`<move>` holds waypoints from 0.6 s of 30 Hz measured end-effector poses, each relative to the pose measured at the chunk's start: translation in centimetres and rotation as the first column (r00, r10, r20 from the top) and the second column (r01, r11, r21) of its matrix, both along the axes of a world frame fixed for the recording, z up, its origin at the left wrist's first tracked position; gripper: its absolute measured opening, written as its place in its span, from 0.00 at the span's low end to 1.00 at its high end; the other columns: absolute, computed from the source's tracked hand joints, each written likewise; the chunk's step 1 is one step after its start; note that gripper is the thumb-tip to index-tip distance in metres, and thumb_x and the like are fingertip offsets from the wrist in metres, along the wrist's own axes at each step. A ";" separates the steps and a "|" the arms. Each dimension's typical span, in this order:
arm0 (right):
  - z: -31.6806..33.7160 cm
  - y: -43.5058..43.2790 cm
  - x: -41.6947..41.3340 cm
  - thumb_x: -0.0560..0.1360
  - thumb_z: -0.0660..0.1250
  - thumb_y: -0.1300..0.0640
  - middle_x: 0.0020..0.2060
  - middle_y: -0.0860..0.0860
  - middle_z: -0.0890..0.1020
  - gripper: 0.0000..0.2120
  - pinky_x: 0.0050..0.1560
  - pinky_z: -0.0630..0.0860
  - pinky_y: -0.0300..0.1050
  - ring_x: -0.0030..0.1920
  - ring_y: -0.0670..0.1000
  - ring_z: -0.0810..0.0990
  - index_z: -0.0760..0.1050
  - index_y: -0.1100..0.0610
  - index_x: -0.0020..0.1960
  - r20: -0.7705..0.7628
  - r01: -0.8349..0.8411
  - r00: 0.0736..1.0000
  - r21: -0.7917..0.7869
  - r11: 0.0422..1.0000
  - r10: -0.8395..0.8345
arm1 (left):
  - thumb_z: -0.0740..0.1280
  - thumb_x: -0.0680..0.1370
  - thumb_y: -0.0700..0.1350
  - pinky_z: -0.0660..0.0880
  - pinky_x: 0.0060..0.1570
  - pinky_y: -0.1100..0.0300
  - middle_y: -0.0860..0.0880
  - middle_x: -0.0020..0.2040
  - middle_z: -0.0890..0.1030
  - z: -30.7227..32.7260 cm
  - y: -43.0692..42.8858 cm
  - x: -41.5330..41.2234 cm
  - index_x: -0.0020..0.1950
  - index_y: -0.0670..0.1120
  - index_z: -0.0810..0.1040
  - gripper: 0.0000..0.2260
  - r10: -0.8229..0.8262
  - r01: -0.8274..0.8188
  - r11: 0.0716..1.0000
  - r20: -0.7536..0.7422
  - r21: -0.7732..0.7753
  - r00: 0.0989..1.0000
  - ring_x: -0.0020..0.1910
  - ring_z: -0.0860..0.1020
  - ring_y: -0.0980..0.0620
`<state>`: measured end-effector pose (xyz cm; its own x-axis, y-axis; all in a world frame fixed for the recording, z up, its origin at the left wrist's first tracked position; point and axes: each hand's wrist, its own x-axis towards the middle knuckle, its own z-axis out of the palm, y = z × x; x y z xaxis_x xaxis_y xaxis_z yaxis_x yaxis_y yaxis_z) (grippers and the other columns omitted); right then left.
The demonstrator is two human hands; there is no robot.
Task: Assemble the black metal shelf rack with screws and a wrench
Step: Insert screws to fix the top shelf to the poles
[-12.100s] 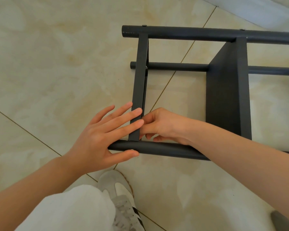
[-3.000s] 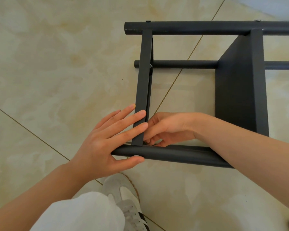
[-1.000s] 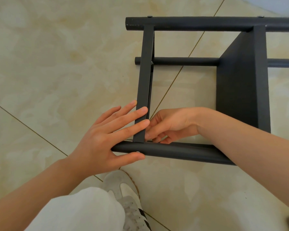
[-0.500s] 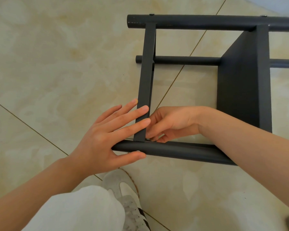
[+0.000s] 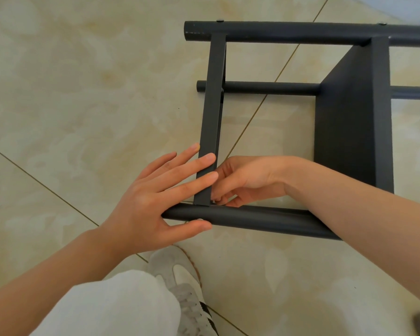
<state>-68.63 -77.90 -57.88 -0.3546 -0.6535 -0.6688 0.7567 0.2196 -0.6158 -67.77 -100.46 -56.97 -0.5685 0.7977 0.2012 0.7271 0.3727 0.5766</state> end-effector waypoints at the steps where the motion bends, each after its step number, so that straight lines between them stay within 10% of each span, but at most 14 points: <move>1: 0.0 -0.2 0.0 0.78 0.68 0.61 0.40 0.54 0.78 0.06 0.51 0.74 0.45 0.42 0.50 0.76 0.83 0.59 0.45 0.003 -0.008 1.000 0.025 1.000 0.008 | 0.68 0.79 0.57 0.63 0.74 0.42 0.44 0.75 0.70 0.0 0.0 0.0 0.71 0.44 0.73 0.25 0.000 0.000 1.000 0.000 0.001 1.000 0.78 0.64 0.43; 18: 0.0 0.2 0.0 0.79 0.67 0.53 0.42 0.55 0.80 0.10 0.54 0.74 0.48 0.47 0.53 0.77 0.83 0.57 0.46 0.042 -0.079 0.996 0.085 0.993 0.075 | 0.69 0.79 0.57 0.64 0.74 0.42 0.43 0.74 0.71 0.0 0.0 0.0 0.70 0.43 0.73 0.26 0.000 0.000 1.000 -0.007 0.001 1.000 0.77 0.64 0.43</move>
